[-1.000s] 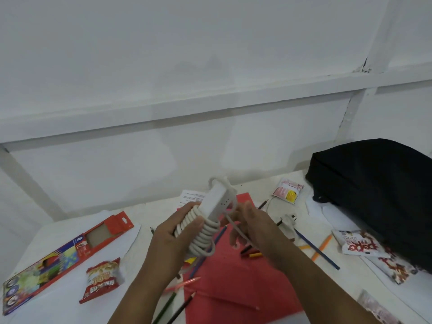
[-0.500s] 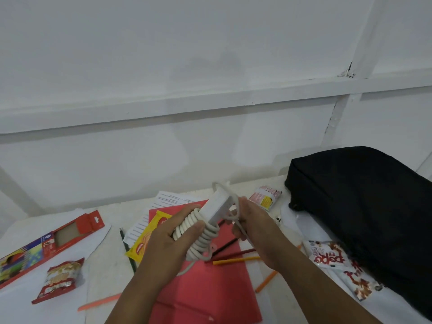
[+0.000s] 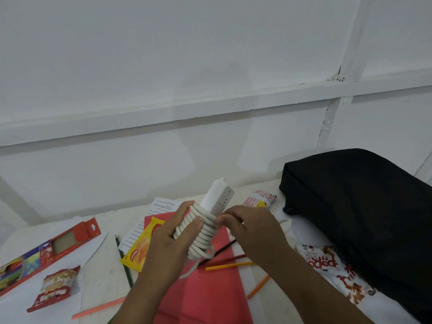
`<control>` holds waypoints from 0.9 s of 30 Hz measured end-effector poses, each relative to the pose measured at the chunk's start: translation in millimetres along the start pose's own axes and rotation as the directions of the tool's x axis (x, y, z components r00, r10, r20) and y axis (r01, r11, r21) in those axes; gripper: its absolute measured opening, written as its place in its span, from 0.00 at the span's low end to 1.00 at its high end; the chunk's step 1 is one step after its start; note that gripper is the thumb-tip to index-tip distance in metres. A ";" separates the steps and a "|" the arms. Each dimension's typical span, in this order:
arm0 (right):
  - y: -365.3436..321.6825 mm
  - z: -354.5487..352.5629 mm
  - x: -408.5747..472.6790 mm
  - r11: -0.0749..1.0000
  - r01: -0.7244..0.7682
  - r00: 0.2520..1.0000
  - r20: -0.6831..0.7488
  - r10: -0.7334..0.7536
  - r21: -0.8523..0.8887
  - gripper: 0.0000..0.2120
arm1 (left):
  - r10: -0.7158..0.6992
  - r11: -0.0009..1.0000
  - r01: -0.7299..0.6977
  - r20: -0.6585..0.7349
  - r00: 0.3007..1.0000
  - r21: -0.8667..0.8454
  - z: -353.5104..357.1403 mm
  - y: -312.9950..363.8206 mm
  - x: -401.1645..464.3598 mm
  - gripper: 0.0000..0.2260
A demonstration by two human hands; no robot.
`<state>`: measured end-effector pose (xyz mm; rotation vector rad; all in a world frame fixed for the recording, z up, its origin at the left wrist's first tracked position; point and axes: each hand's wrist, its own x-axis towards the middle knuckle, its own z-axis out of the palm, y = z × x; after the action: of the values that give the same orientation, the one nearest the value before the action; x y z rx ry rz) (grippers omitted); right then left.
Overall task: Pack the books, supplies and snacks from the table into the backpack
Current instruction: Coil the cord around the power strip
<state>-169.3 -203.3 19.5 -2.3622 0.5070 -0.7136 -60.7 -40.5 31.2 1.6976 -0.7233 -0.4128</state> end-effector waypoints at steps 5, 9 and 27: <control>0.9 -3.9 2.2 0.998 0.023 1.000 0.020 -0.021 -0.061 0.29 | -0.059 0.998 0.056 0.210 0.976 0.022 -13.3 -4.7 0.3 0.25; -14.3 9.8 -4.1 0.997 0.007 0.997 -0.072 -0.013 -0.081 0.34 | -0.050 0.998 0.041 0.260 0.964 0.039 -22.3 -8.5 5.2 0.25; -29.9 -9.0 16.7 0.944 -0.198 0.973 0.060 0.221 -0.264 0.08 | 0.105 0.988 -0.110 -0.056 0.993 -0.110 -131.0 -9.0 13.4 0.09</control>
<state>-156.3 -193.6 51.0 -2.5133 0.8426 -0.4656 32.8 49.0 57.0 1.5501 -0.7381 -0.3285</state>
